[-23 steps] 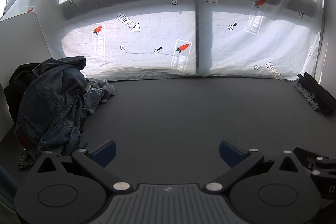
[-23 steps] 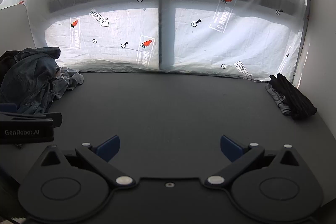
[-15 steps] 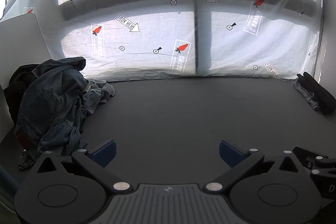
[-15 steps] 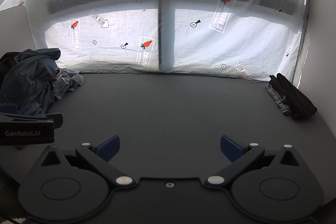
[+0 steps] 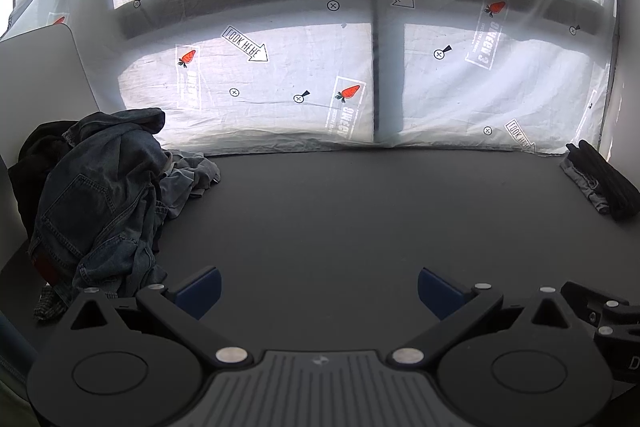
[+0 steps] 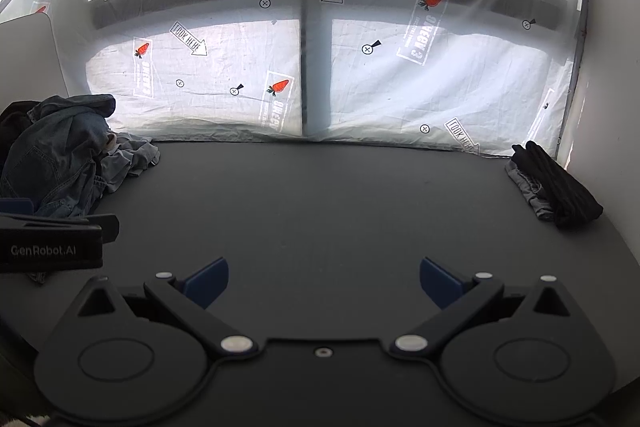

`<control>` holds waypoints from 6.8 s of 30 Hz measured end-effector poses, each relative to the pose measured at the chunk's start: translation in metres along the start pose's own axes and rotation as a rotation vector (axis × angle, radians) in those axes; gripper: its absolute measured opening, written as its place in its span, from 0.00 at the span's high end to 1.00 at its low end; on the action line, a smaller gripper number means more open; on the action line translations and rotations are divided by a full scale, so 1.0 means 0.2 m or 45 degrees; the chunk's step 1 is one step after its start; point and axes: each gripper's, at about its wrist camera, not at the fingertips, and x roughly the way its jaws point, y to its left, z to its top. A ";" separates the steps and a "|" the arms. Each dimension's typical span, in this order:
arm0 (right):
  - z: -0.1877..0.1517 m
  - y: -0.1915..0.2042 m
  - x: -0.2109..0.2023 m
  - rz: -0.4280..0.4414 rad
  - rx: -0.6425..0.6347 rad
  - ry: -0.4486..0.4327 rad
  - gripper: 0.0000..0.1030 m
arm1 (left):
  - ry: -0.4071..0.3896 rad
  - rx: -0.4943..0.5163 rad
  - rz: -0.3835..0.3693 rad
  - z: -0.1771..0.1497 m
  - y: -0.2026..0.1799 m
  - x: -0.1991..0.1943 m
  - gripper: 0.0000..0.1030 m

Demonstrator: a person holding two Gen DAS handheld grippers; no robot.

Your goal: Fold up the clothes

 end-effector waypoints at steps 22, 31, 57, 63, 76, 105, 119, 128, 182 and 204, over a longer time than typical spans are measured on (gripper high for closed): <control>0.03 -0.03 0.01 -0.008 0.008 -0.001 0.00 | 0.005 0.010 -0.005 0.01 -0.04 0.02 0.00; 0.03 -0.03 0.02 -0.014 0.009 -0.002 0.00 | 0.006 0.012 -0.006 0.01 -0.05 0.04 0.00; 0.03 -0.59 0.25 -0.005 0.270 0.052 0.00 | 0.051 -0.452 -0.291 0.08 -0.30 0.10 0.00; 0.08 -0.58 0.46 0.099 0.274 0.131 0.00 | 0.077 -0.387 -0.275 0.10 -0.26 0.19 0.00; 0.43 0.12 0.87 0.104 0.086 0.038 0.00 | -0.075 -0.477 0.034 0.51 0.62 0.71 0.06; 0.79 0.95 1.75 0.120 -0.105 0.240 0.00 | 0.000 -0.211 0.647 0.88 1.60 1.57 0.91; 0.70 0.11 1.37 0.059 0.246 0.003 0.00 | -0.290 -0.257 -0.156 1.28 0.38 0.93 0.95; 0.44 -0.67 1.03 -0.315 0.326 0.047 0.00 | -0.126 -0.140 -0.714 1.25 -0.88 1.09 0.72; 0.20 -0.88 1.47 -0.248 0.598 0.566 0.25 | 0.611 -0.544 0.155 0.20 0.27 1.67 0.32; -0.15 -0.82 1.60 0.076 0.304 0.727 0.63 | 0.611 -0.530 0.147 0.16 0.12 1.45 0.32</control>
